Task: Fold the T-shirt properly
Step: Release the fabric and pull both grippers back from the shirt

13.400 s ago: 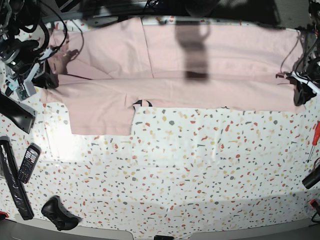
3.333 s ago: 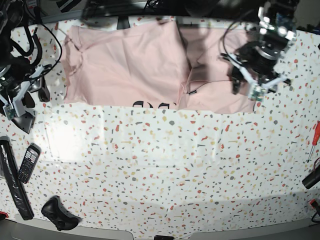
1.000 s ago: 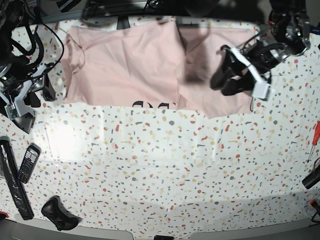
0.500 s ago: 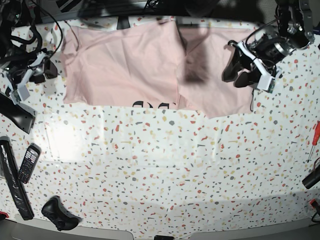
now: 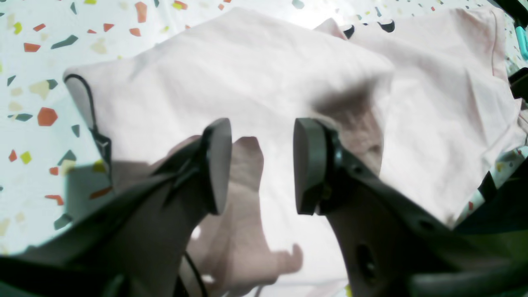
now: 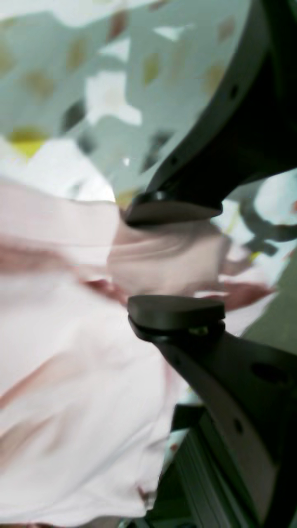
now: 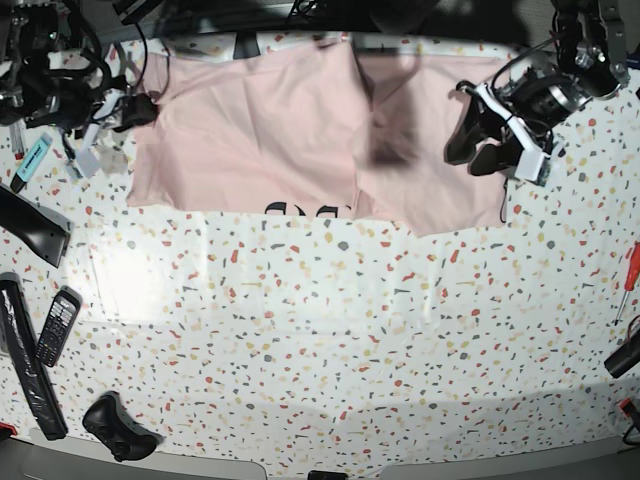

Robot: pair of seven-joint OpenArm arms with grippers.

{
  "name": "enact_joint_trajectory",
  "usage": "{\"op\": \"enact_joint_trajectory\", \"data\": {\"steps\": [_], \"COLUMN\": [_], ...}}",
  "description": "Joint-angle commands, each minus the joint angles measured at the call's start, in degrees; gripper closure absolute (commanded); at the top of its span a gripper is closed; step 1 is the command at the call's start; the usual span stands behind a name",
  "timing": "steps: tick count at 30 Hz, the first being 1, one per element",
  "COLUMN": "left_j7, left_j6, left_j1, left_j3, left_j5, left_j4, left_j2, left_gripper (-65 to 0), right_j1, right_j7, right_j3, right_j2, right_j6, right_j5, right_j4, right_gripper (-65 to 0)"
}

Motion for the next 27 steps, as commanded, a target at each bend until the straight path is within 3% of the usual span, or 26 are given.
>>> {"op": "enact_joint_trajectory", "data": {"steps": [1, 10, 14, 20, 27], "left_j7": [-1.6, -1.5, -1.2, -1.3, -1.3], "left_j6": [-0.3, -0.3, -0.3, -0.3, -0.3], "left_j1": [-0.2, -0.1, -0.1, -0.2, -0.1], "left_j3": [-0.3, -0.3, -0.3, -0.3, -0.3], "left_j5": [-0.5, -0.4, 1.3, 2.4, 2.3], "left_j4": [0.9, 0.9, 0.9, 0.9, 0.9], "left_j2": [-0.3, -0.3, -0.3, -0.3, -0.3], "left_gripper": [-23.7, -23.7, -23.7, -23.7, -23.7], "right_j1": [0.2, 0.5, 0.5, 1.8, 2.1], "right_j7": [0.9, 2.5, 2.6, 2.4, 0.9], "right_j3": [-0.8, -4.4, -0.9, 9.0, 5.3], "right_j2": [1.0, 0.6, 0.6, 0.6, -0.9], "right_j6": [0.4, 0.4, 0.4, 0.4, 0.4], "right_j5": [1.1, 0.2, -4.5, -5.2, -4.6], "right_j4": [0.7, 0.7, 0.7, 0.7, 0.7], "right_gripper": [-26.7, -26.7, -26.7, -26.7, -26.7]}}
